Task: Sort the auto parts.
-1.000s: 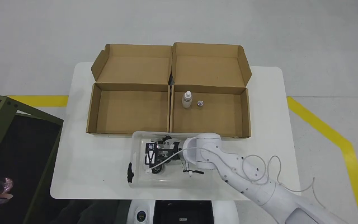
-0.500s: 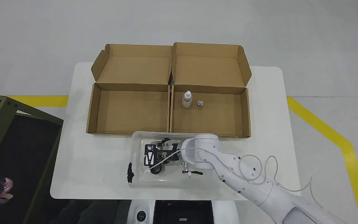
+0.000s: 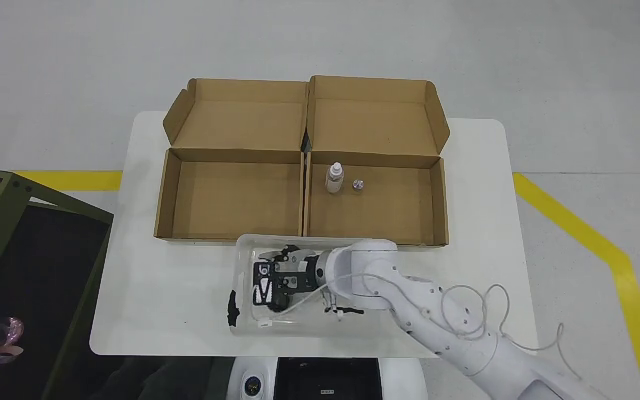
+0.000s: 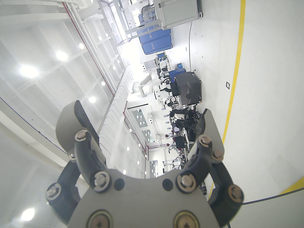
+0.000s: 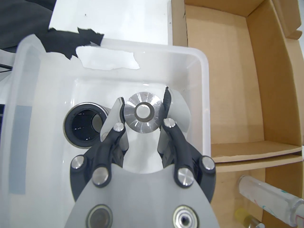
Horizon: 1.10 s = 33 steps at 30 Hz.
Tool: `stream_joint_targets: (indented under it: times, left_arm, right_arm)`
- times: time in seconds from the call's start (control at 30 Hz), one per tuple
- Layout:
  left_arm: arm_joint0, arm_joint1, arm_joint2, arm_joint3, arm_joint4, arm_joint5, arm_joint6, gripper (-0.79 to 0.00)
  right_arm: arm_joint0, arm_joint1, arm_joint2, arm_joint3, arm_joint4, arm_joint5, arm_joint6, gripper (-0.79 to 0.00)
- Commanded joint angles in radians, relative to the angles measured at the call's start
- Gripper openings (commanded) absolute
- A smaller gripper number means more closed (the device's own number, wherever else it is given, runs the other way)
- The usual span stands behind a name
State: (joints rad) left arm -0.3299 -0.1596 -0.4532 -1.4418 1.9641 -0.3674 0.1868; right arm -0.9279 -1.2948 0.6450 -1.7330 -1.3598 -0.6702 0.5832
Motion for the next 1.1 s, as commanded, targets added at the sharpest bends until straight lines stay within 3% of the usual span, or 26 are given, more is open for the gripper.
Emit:
stream_joint_targets:
  times: [0.0,0.4,1.07]
  left_arm:
    - [0.000,0.000,0.000,0.000,0.000,0.000,0.000,0.000]
    - [0.000,0.000,0.000,0.000,0.000,0.000,0.000,0.000]
    - [0.000,0.000,0.000,0.000,0.000,0.000,0.000,0.000]
  right_arm:
    - [-0.006,0.004,0.012,-0.032,0.000,-0.007,0.000,-0.785]
    - [-0.022,0.015,0.080,-0.177,0.006,-0.018,-0.023,-0.785]
    - [0.040,-0.005,0.129,-0.123,0.073,0.057,-0.121,-0.785]
